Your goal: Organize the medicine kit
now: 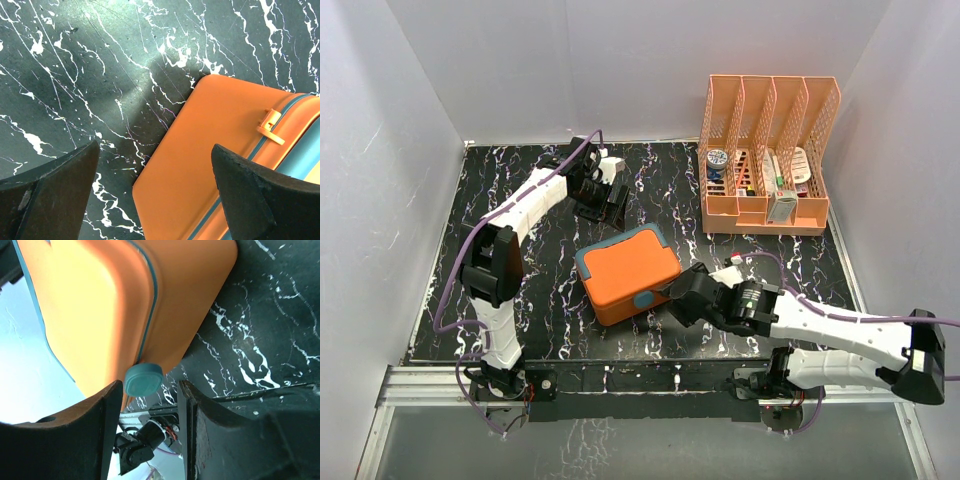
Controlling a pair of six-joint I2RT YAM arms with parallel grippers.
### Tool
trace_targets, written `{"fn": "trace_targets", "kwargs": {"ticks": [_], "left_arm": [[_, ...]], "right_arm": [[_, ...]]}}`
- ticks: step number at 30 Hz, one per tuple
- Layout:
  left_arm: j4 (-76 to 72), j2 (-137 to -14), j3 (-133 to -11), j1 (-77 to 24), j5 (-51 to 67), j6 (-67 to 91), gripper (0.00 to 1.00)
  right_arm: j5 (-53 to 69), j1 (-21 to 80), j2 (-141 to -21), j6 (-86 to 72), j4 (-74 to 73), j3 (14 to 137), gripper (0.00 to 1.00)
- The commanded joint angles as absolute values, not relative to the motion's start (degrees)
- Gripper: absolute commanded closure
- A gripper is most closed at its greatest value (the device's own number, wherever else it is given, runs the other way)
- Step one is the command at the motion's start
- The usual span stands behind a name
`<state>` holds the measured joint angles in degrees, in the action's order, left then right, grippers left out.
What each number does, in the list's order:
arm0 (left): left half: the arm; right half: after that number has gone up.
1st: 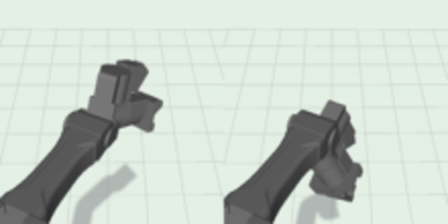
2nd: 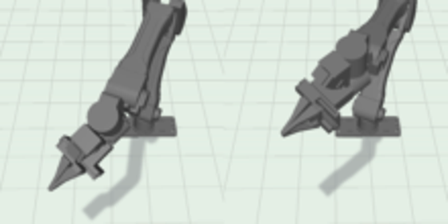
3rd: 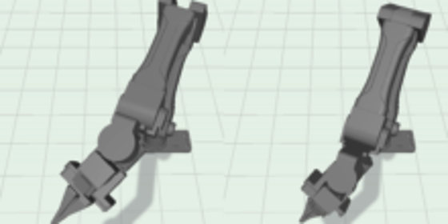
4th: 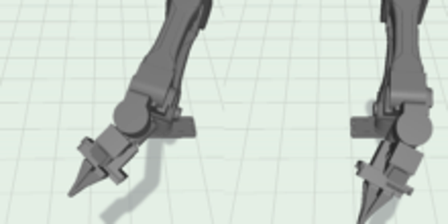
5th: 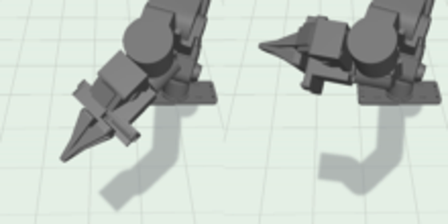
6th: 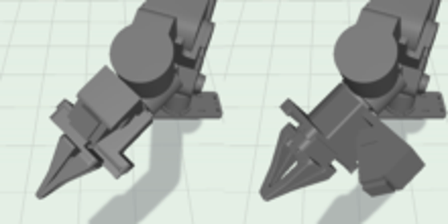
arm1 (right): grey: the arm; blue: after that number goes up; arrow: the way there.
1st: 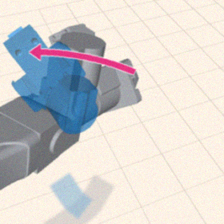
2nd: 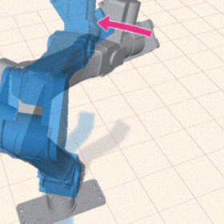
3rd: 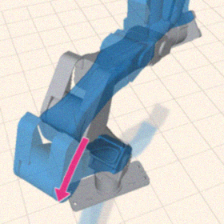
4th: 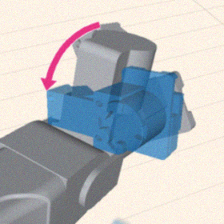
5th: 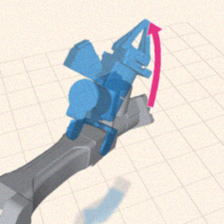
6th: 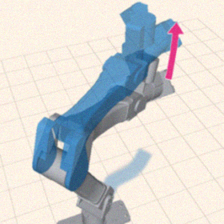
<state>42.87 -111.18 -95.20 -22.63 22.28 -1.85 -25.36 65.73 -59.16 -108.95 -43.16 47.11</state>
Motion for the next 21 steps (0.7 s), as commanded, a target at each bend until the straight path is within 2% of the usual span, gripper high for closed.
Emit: {"fn": "trace_targets", "kwargs": {"ticks": [1,21], "left_arm": [[43.8,-110.9,-98.0,-22.4,22.4,-1.1,0.07],[43.6,-111.3,-98.0,-22.3,22.9,-0.2,0.07]], "right_arm": [[-28.3,68.6,-61.3,-112.1,-42.0,50.9,0.54],[-33.0,72.1,-62.7,-115.1,-35.8,48.9,0.58]]}}
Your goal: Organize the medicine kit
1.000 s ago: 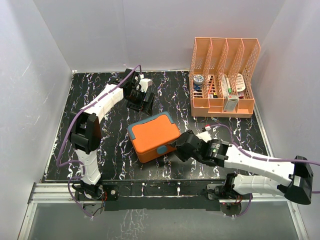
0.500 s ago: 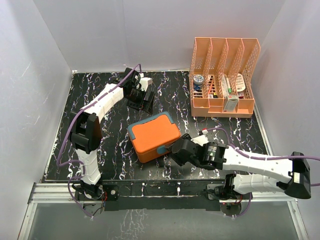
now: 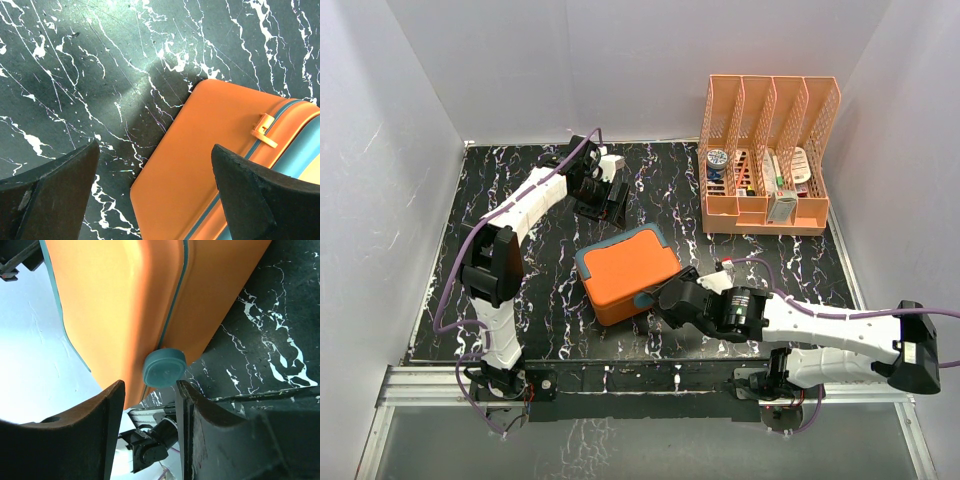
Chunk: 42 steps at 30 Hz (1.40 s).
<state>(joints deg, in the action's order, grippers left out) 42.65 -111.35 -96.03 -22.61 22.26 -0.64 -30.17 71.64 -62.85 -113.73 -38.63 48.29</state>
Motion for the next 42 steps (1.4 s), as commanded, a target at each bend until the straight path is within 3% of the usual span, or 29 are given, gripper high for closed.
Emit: {"fn": "trace_targets", "kwargs": {"ticks": [1,17,35,42], "left_arm": [[43.6,-111.3,-98.0,-22.3,22.9,-0.2,0.07],[43.7,-111.4,-98.0,-22.4,22.9,-0.4,0.07],[43.9,-111.6,-97.6,-22.4,23.5,-0.8,0.06],[44.0,-111.5,-97.3,-22.3,23.7,-0.9,0.06]], "right_arm": [[-32.9,72.0,-62.7,-115.2,-35.5,48.7,0.58],[-30.4,72.0,-63.1,-116.3,-34.5,46.8,0.6],[-32.0,72.0,-64.4,-117.2,-31.6,44.8,0.76],[-31.7,71.9,-64.9,-118.0,-31.0,43.9,0.78]]}}
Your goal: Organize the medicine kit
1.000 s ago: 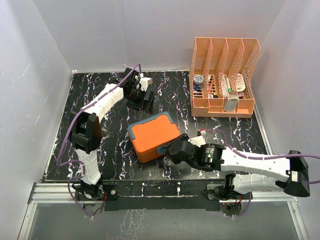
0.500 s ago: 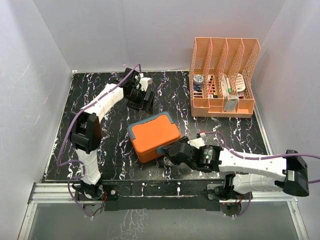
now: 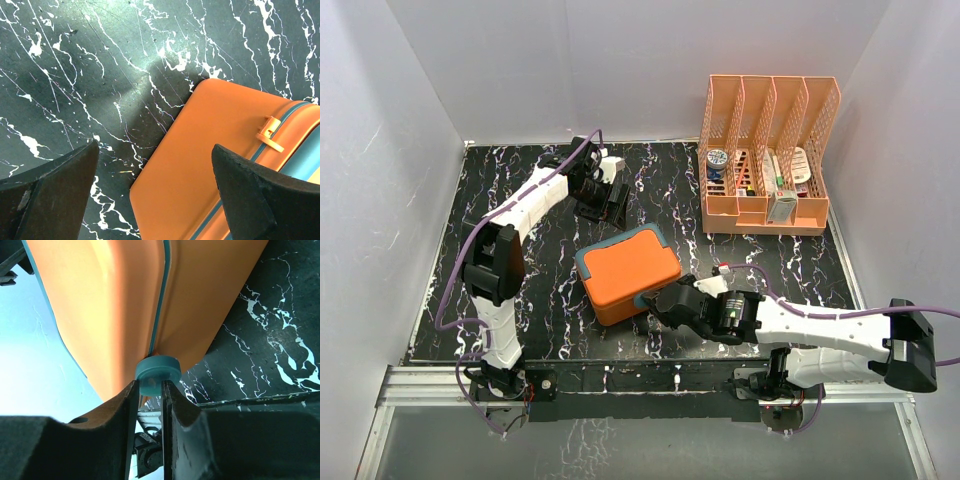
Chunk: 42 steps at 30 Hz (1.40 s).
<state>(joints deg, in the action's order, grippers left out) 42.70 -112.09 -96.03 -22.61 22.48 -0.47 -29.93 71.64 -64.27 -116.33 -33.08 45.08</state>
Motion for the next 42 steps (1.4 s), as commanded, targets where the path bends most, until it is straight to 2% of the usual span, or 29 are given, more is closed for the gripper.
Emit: {"fn": "trace_targets", "kwargs": {"ticks": [1,42], "left_arm": [[44.0,-111.5,-97.3,-22.3,23.7,-0.9,0.06],[44.0,-111.5,-96.0,-22.3,24.5,-1.0,0.06]], "right_arm": [[-31.6,72.0,-65.0,-118.3,-30.9,43.8,0.78],[-32.5,70.6,-70.4,-126.0,-30.9,39.7,0.78]]}}
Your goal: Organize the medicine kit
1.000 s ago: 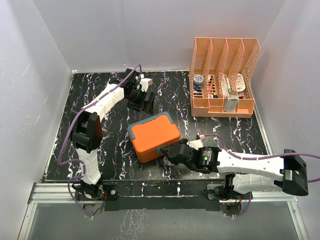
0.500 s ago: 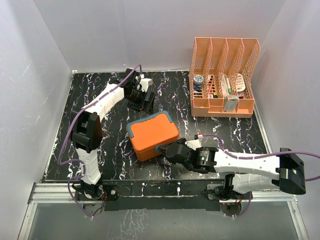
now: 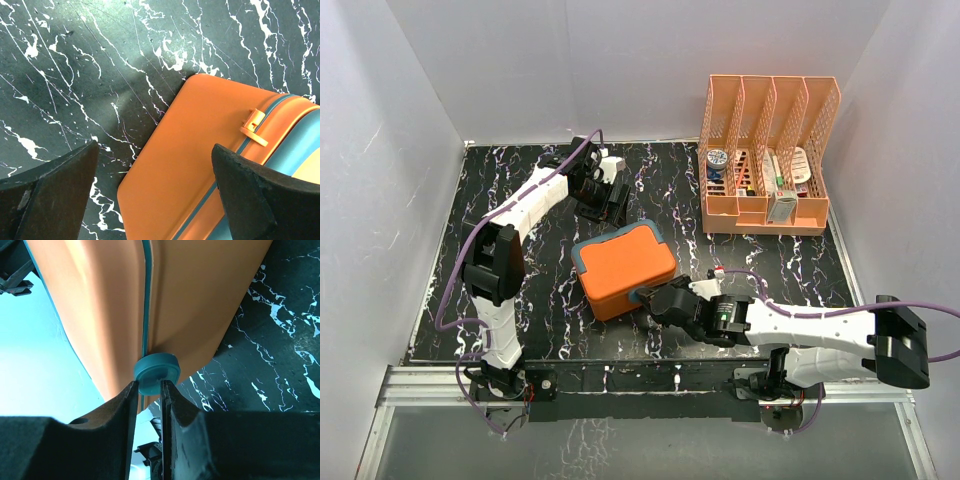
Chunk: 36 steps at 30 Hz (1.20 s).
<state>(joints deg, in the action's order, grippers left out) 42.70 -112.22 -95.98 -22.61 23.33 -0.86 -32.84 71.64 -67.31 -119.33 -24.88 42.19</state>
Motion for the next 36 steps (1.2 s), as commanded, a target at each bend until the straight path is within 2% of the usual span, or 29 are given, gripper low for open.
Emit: {"fn": "trace_targets", "kwargs": {"ticks": [1,36], "left_arm": [[43.9,-111.4,-96.1,-22.3,24.6,-1.0,0.06],[43.5,-111.6,-95.4,-22.3,25.2,-0.9,0.06]], "right_arm": [[-32.5,70.5,-70.6,-126.1,-30.9,39.6,0.78],[-28.9,66.9,-81.1,-127.3,-27.3,40.6,0.77]]}}
